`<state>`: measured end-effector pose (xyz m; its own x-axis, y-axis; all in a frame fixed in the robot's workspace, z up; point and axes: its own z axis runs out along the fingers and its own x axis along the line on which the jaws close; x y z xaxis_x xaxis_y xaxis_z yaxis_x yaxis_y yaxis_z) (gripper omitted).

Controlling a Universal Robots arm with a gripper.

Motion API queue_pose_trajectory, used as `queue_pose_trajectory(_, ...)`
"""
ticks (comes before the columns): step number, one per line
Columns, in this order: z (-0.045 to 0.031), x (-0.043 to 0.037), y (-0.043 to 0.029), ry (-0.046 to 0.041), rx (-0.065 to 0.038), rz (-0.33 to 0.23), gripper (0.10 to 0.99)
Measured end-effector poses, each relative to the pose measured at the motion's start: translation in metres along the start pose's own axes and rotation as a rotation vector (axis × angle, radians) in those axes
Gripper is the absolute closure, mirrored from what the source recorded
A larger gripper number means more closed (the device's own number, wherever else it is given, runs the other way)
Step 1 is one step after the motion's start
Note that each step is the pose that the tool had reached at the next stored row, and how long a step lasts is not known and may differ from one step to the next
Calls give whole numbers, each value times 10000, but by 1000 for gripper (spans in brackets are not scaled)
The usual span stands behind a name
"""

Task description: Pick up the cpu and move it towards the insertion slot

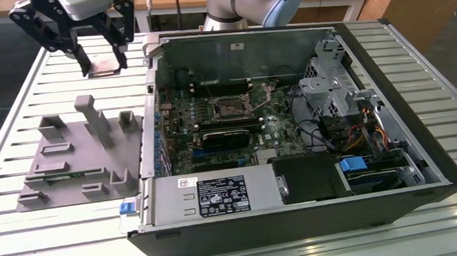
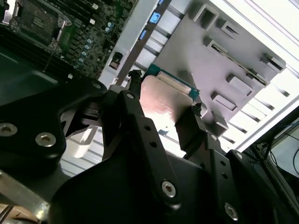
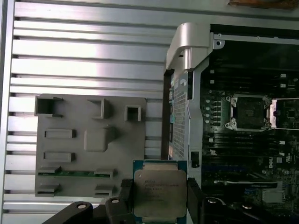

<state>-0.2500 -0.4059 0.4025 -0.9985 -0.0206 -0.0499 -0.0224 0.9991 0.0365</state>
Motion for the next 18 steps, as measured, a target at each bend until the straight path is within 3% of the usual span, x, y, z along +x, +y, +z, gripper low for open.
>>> queue_pose_trajectory(18, 29, -606, -13, 3, 0, 0, 545)
